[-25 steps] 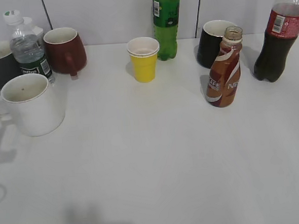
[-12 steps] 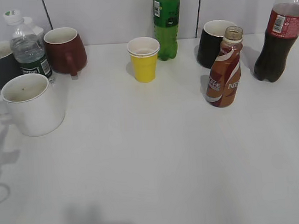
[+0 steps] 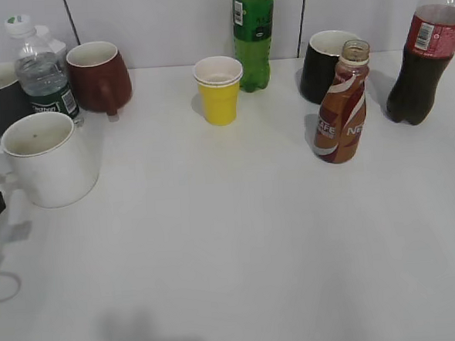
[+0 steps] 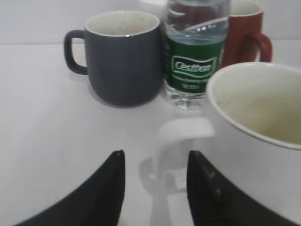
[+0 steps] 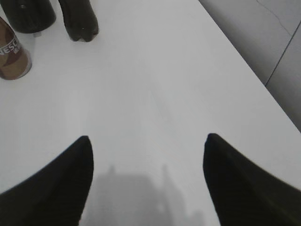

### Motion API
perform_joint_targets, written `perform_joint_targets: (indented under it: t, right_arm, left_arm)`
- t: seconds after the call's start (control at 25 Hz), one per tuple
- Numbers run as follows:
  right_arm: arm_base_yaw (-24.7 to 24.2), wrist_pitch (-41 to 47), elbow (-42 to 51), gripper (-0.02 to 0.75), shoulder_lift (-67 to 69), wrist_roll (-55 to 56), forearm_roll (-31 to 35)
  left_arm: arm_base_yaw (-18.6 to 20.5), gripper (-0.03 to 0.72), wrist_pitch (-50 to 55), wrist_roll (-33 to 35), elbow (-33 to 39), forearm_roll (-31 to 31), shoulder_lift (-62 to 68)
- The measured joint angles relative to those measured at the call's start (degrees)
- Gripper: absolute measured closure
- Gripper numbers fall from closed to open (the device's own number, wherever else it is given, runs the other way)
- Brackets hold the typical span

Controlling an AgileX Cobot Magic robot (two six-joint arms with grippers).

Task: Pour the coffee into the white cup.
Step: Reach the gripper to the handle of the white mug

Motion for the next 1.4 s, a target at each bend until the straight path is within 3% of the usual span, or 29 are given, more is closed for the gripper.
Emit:
perform_joint_targets:
  t: [0.24, 0.64, 1.28, 1.4]
  right_arm:
    - [0.0, 0.0, 0.0, 0.168, 0.0, 0.0, 0.0]
    - [0.0, 0.0, 0.0, 0.168, 0.0, 0.0, 0.0]
    - [0.0, 0.0, 0.0, 0.168, 0.0, 0.0, 0.0]
    - [0.0, 0.0, 0.0, 0.168, 0.0, 0.0, 0.0]
  left_arm:
    - [0.0, 0.340, -5.9, -1.4, 0.0, -0.6, 6.0]
    - [0.1, 0.330, -5.9, -1.8, -2.1, -0.1, 7.2]
    - [9.0, 0.329, -6.5, -5.4, -10.2, 15.2, 15.8]
    - [9.1, 0.382, -6.4, -5.6, -13.0, 16.4, 17.4]
